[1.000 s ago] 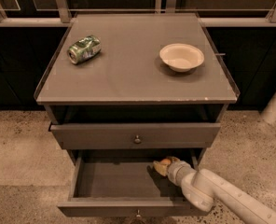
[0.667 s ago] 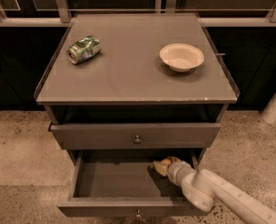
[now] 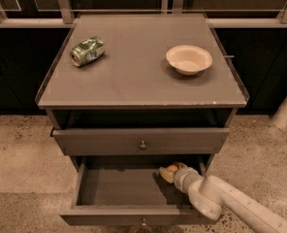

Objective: Place orange into middle drawer

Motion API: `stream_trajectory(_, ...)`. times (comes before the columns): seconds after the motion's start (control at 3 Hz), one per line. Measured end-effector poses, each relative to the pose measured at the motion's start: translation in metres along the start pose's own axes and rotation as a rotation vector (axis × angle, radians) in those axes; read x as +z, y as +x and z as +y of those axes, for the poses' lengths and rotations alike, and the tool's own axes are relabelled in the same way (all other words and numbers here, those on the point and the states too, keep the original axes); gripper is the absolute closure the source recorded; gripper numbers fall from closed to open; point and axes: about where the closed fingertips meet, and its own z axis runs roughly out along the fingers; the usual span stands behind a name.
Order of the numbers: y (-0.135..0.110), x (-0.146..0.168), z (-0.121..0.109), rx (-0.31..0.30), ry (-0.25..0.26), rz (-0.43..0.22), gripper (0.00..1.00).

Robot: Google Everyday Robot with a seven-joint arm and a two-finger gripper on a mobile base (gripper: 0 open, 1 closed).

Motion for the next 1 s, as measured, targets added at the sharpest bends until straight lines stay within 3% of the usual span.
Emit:
stream_trajectory(0.33,0.0,0.0,0.0,0.0,0.0,0.0,0.11)
stream_trajectory(0.67,0.0,0.0,0.0,0.0,0.0,0.0,0.0)
stream_trajectory(1.0,0.0,0.0,0.0,0.0,0.0,0.0,0.0)
